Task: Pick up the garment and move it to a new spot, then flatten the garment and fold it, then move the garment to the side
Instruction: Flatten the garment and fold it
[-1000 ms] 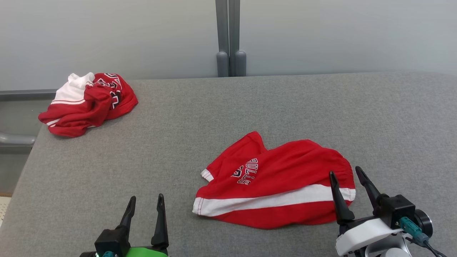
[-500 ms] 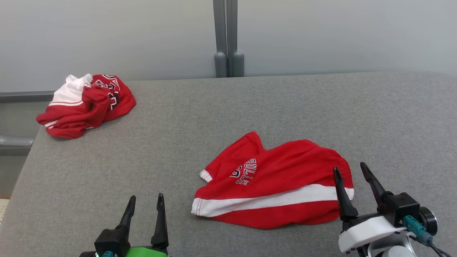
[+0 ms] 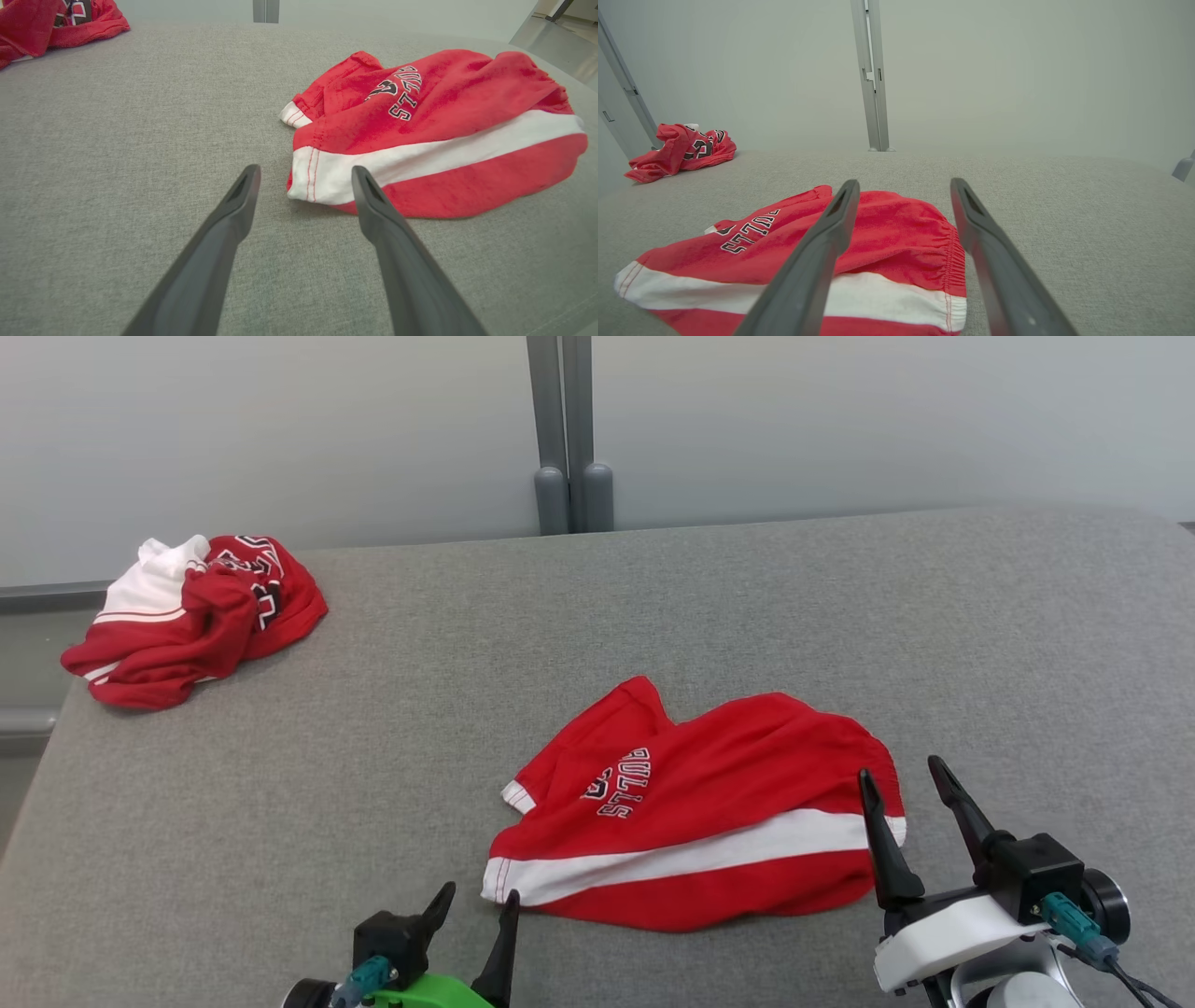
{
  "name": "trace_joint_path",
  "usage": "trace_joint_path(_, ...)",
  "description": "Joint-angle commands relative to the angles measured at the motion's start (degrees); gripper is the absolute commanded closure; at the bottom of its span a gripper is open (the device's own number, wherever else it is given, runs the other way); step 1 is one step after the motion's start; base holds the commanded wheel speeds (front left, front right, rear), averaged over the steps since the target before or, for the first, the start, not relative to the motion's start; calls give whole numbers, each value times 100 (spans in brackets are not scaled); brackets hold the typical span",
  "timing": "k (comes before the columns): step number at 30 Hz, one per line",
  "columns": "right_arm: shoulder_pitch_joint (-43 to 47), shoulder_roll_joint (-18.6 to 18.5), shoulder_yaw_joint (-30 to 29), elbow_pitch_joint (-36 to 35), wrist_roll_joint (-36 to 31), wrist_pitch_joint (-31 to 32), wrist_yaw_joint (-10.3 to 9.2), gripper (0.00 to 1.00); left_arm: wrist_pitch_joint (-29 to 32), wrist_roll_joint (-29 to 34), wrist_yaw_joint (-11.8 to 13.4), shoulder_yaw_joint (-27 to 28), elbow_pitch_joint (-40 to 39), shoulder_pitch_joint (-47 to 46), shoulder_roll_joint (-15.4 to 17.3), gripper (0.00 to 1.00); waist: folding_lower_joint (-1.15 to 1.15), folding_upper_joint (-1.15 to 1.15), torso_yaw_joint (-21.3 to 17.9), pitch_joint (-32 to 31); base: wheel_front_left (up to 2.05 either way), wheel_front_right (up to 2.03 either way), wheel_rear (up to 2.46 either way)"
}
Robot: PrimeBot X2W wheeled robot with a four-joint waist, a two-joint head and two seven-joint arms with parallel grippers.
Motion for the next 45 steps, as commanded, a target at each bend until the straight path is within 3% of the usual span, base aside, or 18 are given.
trace_joint_path(1,-64,-5,7,17,-4,-17,-4,0,61,-75,-32,-9,81,-143,36,0,0,0,-106,39,0,0,0)
trace_joint_path(19,-126,-4,-102,-16,-33,-17,-4,0,23,-308,-50,27,813,-587,51,2,0,0,-520,207,0,0,0)
trace_joint_path(22,-144,-4,-120,-18,-33,-17,-4,0,-12,-332,-44,2,851,-623,46,40,0,0,-547,218,0,0,0)
trace_joint_path(23,-143,-4,-129,-22,-38,-17,-4,0,-36,-343,-34,-1,863,-633,44,61,0,0,-554,221,0,0,0)
trace_joint_path(24,-138,-4,-139,-24,-43,-17,-4,0,-40,-346,-27,-6,872,-639,44,70,0,0,-557,225,0,0,0)
trace_joint_path(25,-131,-3,-154,-27,-52,-17,-4,0,-44,-351,-23,-16,884,-650,43,86,0,0,-558,229,0,0,0)
trace_joint_path(27,-115,-4,-189,-24,-71,-17,-4,0,-44,-354,-22,-35,897,-671,46,100,0,0,-557,236,0,0,0)
trace_joint_path(35,-39,-126,-320,555,-29,-17,-4,0,-264,-436,168,147,696,-559,170,100,0,0,-473,252,0,0,0)
trace_joint_path(45,-429,-422,236,1441,501,-3,-5,0,-225,-491,265,220,460,-430,306,100,0,0,-330,314,0,0,0)
